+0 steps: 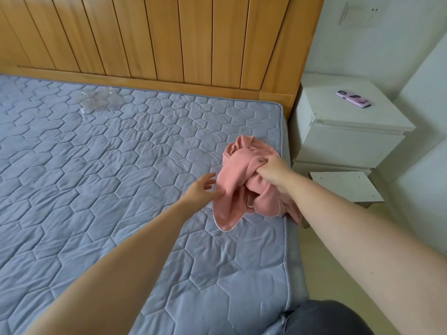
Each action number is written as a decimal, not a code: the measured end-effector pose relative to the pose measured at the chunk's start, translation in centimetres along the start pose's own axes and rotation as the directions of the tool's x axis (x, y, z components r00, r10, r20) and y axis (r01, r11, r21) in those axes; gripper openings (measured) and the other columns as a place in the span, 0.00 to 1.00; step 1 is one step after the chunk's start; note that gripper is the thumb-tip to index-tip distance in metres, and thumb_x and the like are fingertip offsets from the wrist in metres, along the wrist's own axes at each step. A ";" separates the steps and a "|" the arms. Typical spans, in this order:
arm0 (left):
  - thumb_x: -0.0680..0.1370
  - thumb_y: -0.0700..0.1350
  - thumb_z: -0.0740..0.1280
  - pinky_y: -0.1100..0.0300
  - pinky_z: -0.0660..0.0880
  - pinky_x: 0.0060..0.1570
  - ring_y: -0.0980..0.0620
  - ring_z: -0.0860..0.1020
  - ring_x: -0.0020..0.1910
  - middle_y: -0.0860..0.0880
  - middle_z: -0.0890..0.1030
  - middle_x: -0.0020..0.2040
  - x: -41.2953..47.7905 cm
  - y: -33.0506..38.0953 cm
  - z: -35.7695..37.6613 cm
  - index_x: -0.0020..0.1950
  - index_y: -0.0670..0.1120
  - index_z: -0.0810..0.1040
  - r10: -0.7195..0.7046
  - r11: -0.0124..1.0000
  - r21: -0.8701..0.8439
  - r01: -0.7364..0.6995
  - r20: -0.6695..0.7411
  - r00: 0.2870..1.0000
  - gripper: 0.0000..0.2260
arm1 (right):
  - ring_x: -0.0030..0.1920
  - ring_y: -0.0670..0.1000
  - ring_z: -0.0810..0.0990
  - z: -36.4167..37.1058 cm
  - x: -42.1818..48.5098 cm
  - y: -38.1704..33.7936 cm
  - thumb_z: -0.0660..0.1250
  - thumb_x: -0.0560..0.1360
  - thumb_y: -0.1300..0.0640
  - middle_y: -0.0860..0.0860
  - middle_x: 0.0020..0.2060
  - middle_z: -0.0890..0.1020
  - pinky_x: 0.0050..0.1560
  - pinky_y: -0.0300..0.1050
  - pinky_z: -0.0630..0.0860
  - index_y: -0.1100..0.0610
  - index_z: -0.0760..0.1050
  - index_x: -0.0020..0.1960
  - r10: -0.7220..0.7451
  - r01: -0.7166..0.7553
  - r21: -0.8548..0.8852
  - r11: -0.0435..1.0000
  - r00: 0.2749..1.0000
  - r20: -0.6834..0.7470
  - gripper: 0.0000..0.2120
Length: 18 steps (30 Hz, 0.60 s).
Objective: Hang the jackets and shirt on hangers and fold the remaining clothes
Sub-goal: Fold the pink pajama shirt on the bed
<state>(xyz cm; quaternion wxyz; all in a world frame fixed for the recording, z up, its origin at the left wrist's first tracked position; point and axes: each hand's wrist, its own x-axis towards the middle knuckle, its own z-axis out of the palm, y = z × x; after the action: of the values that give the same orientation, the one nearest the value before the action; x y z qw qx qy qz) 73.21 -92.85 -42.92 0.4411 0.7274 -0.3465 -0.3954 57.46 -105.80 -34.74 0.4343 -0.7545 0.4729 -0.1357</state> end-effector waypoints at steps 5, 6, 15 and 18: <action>0.60 0.57 0.80 0.54 0.66 0.67 0.54 0.65 0.71 0.56 0.65 0.74 -0.1 4.8 1.5 0.75 0.57 0.60 0.148 0.988 -0.067 -0.137 0.227 0.963 0.48 | 0.44 0.53 0.79 -5.6 -0.9 -4.7 0.63 0.70 0.65 0.50 0.35 0.81 0.50 0.46 0.76 0.54 0.79 0.28 0.035 -0.033 0.320 0.947 0.999 -0.001 0.15; 0.60 0.56 0.80 0.55 0.68 0.66 0.56 0.66 0.70 0.55 0.66 0.73 0.0 6.2 1.7 0.75 0.57 0.61 0.194 0.980 -0.099 -0.174 0.262 0.945 0.47 | 0.43 0.53 0.78 -6.7 -1.1 -5.6 0.62 0.72 0.67 0.51 0.35 0.81 0.49 0.46 0.75 0.55 0.78 0.29 0.035 -0.033 0.369 0.929 0.999 0.002 0.16; 0.77 0.41 0.68 0.53 0.77 0.52 0.48 0.80 0.46 0.45 0.82 0.45 -0.5 19.6 3.4 0.47 0.44 0.79 0.306 0.911 -0.287 -0.296 -0.013 0.952 0.01 | 0.44 0.52 0.84 -15.4 -2.4 -8.7 0.68 0.75 0.50 0.56 0.48 0.84 0.41 0.44 0.79 0.58 0.78 0.54 0.030 0.037 0.873 0.486 0.998 -0.059 0.13; 0.77 0.44 0.69 0.54 0.77 0.51 0.49 0.81 0.46 0.45 0.83 0.45 -0.4 21.7 3.5 0.46 0.45 0.79 0.294 0.887 -0.335 -0.317 -0.118 0.948 0.03 | 0.49 0.53 0.83 -15.3 -3.7 -5.6 0.68 0.70 0.42 0.56 0.49 0.84 0.54 0.50 0.77 0.57 0.81 0.54 -0.038 -0.063 0.757 0.650 0.993 0.115 0.21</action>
<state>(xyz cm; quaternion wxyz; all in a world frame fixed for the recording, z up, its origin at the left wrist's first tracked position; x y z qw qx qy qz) 66.56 -101.88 -24.03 0.6307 0.5860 -0.3667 -0.3527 49.45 -109.82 -20.65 0.7386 -0.5071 0.3509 -0.2725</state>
